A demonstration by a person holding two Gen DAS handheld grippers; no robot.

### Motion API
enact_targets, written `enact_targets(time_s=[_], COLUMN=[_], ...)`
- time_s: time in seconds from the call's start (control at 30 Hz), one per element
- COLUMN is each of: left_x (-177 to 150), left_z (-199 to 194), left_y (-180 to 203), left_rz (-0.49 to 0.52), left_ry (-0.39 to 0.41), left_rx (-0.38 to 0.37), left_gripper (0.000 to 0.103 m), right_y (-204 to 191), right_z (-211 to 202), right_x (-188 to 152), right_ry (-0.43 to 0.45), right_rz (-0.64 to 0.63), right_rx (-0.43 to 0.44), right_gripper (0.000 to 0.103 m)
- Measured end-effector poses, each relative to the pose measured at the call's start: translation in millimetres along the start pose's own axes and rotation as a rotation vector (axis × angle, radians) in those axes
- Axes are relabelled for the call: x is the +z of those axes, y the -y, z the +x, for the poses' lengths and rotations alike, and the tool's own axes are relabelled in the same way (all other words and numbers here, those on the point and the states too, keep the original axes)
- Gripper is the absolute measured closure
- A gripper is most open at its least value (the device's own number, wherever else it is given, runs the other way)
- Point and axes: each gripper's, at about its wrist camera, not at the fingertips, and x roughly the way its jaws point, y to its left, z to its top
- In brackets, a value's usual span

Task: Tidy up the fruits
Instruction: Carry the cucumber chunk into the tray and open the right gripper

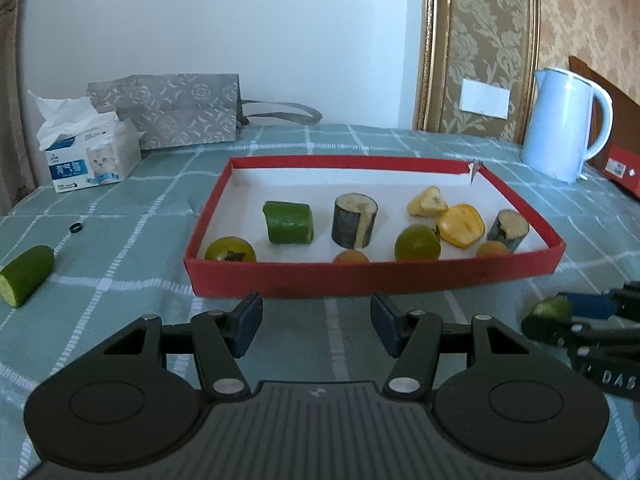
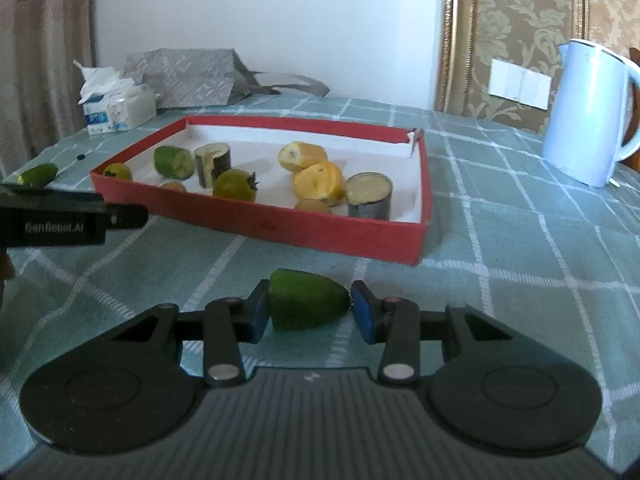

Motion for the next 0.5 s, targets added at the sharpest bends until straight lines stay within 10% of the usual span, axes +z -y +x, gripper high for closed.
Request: enact_targets(time_s=[0.5], left_x=[-5.5], left_z=[9.6], left_y=[7.6], left_rz=[0.042], left_ry=[-0.054], left_rx=[-0.004], left_gripper=[0.039], right_y=[5.7], right_z=[-11.4], right_x=[5.9], right_ry=[0.051], right_rz=[0.035], right_rx=[-0.011], right_gripper=[0.063])
